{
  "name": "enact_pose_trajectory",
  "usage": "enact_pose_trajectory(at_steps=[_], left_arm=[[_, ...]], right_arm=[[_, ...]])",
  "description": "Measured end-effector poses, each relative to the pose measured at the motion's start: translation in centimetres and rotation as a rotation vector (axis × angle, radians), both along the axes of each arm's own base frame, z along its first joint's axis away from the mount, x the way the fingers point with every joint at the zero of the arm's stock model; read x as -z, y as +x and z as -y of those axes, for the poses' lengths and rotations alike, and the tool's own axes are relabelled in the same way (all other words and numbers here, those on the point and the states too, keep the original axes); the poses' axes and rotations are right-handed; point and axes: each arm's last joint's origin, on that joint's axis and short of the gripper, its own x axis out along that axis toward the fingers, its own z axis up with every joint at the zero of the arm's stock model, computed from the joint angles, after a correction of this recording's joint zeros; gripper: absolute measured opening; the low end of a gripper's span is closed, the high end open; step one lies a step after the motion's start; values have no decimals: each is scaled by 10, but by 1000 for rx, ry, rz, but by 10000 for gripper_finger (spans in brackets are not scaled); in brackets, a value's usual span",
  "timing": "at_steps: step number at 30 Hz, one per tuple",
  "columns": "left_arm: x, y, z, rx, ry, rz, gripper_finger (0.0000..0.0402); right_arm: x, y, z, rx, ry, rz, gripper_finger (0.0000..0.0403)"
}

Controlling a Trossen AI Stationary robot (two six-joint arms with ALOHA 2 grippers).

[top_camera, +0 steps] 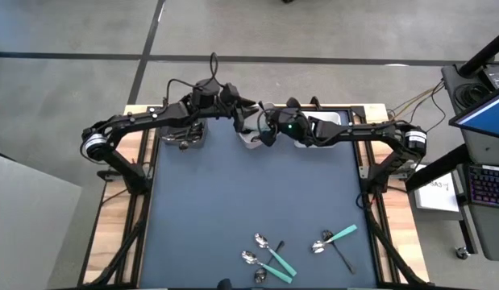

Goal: Sort silverware by color (type)
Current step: Put the black spoon into the black bin

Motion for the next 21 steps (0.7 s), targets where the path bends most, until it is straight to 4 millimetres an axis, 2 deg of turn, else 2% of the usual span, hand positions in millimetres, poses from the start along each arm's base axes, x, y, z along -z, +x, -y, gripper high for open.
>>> enact_pose_trajectory(at_steps=[12, 21], left_arm=[[-9, 1, -1, 0, 48, 82, 137], [-13, 2, -1, 2, 74, 113, 133]], right_arm=[[-8, 3, 1, -33, -89, 26, 17], [-9, 4, 1, -65, -159, -24, 17]])
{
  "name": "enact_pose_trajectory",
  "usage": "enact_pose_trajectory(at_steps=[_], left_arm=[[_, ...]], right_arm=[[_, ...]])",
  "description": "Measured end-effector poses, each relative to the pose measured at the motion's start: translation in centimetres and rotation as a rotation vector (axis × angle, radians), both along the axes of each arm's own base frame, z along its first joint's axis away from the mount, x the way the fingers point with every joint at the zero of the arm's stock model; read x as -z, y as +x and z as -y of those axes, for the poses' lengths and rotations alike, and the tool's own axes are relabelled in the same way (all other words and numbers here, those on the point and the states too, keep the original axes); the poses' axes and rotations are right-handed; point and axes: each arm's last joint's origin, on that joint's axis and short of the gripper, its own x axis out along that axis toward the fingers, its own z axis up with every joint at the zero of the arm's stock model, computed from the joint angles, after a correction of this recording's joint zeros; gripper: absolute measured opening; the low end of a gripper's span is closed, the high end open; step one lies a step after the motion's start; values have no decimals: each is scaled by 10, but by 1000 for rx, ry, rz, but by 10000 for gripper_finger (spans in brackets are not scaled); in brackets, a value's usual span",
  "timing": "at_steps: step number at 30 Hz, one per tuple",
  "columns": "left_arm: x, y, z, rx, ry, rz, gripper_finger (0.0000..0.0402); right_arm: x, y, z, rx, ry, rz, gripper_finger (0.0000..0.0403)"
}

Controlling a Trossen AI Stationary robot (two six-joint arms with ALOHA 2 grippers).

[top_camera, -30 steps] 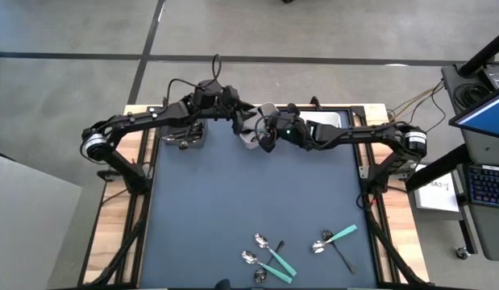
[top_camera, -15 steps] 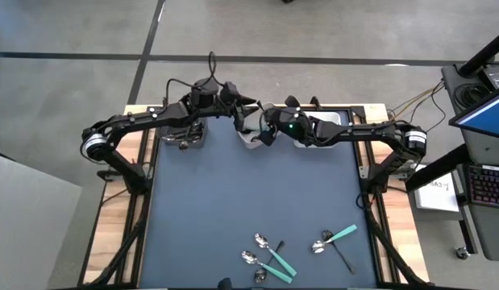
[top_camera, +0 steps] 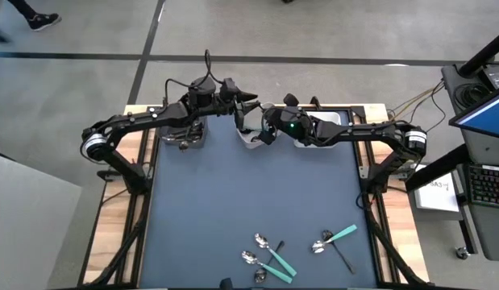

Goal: Sort silverware by color (type)
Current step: Put the black spoon into the black bin

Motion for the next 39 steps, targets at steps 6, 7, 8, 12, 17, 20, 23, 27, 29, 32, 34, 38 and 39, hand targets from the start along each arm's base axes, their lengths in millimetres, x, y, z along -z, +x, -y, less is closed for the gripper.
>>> enact_pose_trajectory(at_steps=[6, 7, 8, 12, 17, 20, 23, 27, 29, 32, 34, 38, 39], left_arm=[[0, 0, 0, 3, 0, -1, 77], [0, 0, 0, 4, 0, -1, 62], [0, 0, 0, 3, 0, -1, 45], [-1, -2, -3, -14, 7, 7, 7], [-3, -3, -6, -24, 12, 19, 2], [-3, -3, -6, -16, 10, 21, 1], [-2, -3, -6, -8, 3, 21, 1], [-1, -5, -9, -9, -6, 13, 0], [0, -6, -10, -12, -8, 10, 0], [1, -8, -14, -26, -14, 1, 0], [3, -11, -19, -40, -25, -26, 0], [14, -23, -33, -92, -51, -129, 0], [17, -28, -38, -113, -61, -167, 0]], right_arm=[[-6, 2, 1, -13, -60, 20, 18], [-7, 2, 1, -14, -71, 30, 18], [-9, 2, 1, -15, -77, 33, 18], [-15, 4, 1, -17, -94, 38, 18], [-17, 4, 2, -14, -90, 51, 18], [-17, 4, 2, -5, -59, 80, 18], [-17, 4, 2, 0, -36, 95, 19], [-17, 5, 2, -18, -28, 94, 41], [-17, 5, 1, -40, -15, 101, 57], [-17, 5, 1, -48, -9, 104, 85], [-18, 5, 1, -48, -8, 103, 99], [-21, 6, 1, -46, 20, 42, 104], [-22, 5, 1, -39, 45, 27, 104]])
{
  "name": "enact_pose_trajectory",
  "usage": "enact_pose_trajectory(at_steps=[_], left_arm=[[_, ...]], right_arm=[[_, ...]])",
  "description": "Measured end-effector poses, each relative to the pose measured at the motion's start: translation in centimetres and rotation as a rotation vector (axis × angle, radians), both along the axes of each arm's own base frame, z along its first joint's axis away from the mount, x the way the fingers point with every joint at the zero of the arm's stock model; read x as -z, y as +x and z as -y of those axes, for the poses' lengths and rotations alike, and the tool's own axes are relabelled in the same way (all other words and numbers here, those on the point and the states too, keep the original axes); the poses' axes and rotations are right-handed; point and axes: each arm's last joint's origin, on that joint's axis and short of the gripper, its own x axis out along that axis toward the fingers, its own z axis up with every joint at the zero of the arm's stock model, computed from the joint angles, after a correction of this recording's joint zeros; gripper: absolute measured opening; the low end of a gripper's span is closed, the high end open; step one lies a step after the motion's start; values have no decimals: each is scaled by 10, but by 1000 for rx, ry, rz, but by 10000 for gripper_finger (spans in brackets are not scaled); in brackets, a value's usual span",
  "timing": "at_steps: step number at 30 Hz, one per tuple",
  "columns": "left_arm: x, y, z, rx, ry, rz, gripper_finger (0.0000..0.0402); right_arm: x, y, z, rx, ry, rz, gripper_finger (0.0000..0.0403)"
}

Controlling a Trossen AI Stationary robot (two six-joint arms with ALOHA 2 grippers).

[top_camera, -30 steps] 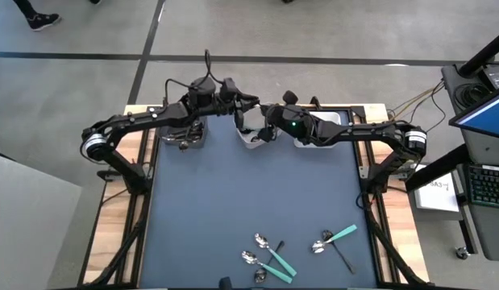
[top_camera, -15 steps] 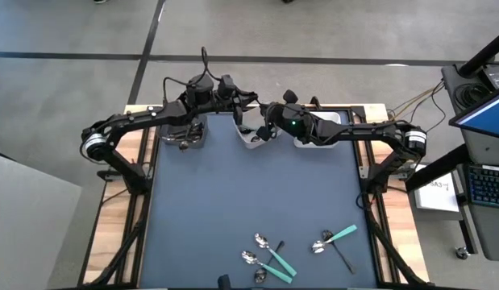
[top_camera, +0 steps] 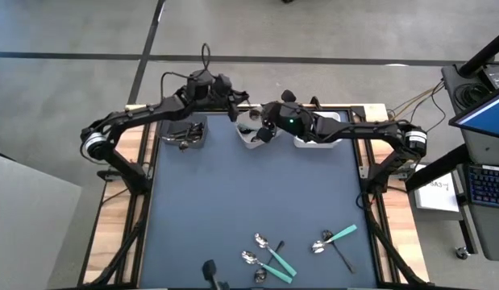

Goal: Sort silverware by color (type)
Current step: Put the black spoon into the black bin

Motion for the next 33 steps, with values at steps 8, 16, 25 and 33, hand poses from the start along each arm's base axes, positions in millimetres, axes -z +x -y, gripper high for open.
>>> enact_pose_trajectory(at_steps=[8, 16, 25, 33], left_arm=[[10, -55, -25, -129, -88, -259, 0], [-22, -96, -12, -240, 12, -334, 0], [-19, -117, 6, -341, 0, -589, 0], [3, -128, 13, -416, -106, -896, 0]], right_arm=[[-6, -14, -4, 138, 314, -193, 105], [-2, -23, -7, 218, 420, -268, 105], [1, -24, -7, 218, 427, -282, 105], [2, -24, -7, 219, 427, -284, 105]])
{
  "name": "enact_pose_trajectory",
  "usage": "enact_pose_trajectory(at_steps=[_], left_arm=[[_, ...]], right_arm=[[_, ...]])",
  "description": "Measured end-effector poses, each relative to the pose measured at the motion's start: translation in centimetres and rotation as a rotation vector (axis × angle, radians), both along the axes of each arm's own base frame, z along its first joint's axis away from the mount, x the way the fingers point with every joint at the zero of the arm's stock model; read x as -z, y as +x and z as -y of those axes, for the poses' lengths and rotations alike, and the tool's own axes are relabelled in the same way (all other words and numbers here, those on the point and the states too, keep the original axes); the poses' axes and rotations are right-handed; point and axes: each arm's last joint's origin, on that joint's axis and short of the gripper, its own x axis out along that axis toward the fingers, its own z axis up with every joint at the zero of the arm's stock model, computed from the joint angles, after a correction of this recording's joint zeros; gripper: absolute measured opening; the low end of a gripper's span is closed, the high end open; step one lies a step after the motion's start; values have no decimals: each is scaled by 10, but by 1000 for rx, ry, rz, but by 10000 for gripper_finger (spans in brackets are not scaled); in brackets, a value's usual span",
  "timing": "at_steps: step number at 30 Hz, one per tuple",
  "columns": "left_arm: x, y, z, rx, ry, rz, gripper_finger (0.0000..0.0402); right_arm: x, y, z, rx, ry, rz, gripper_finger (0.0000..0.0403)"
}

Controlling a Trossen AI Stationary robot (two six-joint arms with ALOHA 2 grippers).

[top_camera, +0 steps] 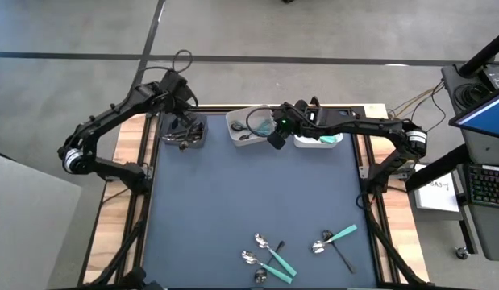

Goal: Sort silverware by color (type)
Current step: Put the black spoon into the black bin, then put the light blue spoon into the white bin

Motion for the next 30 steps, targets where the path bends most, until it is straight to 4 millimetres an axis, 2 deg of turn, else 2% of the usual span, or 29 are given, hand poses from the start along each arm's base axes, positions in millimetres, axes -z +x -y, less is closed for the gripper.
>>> enact_pose_trajectory(at_steps=[6, 12, 17, 20, 27, 30], left_arm=[[15, 0, -6, -121, -14, -135, 2], [26, 2, -8, -64, -66, -215, 31], [29, 4, -8, -1, -113, -215, 61], [30, 7, -6, 55, -194, -121, 76], [27, 23, 8, 307, -574, 365, 95], [23, 34, 16, 418, -665, 497, 96]], right_arm=[[3, -4, -2, 34, 74, -16, 105], [14, -20, -13, 74, 301, -143, 105], [20, -34, -33, 103, 503, -291, 105], [21, -38, -51, 102, 620, -360, 105], [23, -35, -104, 44, 777, -412, 105], [24, -36, -130, -22, 801, -455, 105]])
